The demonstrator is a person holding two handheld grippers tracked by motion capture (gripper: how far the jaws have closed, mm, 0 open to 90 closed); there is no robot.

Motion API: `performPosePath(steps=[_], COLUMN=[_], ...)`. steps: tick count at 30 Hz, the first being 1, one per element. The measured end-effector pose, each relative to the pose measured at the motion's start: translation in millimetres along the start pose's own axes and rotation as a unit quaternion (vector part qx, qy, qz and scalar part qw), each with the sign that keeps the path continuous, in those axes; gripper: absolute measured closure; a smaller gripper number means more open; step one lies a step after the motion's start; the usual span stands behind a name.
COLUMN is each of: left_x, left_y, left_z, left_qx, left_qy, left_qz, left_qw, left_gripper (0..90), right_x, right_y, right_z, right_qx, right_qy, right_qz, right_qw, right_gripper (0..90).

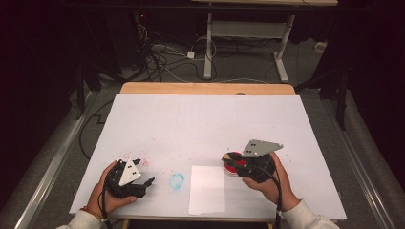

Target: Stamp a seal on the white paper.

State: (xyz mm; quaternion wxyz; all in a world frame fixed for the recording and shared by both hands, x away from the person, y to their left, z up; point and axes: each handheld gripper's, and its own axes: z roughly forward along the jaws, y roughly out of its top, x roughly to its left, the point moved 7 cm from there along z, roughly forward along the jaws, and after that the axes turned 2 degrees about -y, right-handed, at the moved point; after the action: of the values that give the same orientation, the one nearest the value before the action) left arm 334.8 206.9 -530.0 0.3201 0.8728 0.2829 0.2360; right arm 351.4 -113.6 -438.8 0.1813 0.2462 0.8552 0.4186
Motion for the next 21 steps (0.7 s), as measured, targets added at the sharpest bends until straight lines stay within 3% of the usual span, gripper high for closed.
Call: performPosePath(steps=[7,21], left_x=[0.1,0.5], left_y=[-0.2,-0.8], left_z=[-0.2,0.6], left_qx=[0.002,0.005], left_qy=[-0.001,0.0], left_qz=[0.002,0.001], left_qw=[1.0,1.0], left_gripper=[20.5,20.5], right_x=[17.5,43.1], right_y=[-8.4,-18.5], right_z=[17.0,38.6], right_qx=[0.026,0.052], right_qy=[0.021,0.052], right_qz=[-0.02,-0.044], right_qw=[0.9993,0.9963], right_gripper=[76.0,76.1])
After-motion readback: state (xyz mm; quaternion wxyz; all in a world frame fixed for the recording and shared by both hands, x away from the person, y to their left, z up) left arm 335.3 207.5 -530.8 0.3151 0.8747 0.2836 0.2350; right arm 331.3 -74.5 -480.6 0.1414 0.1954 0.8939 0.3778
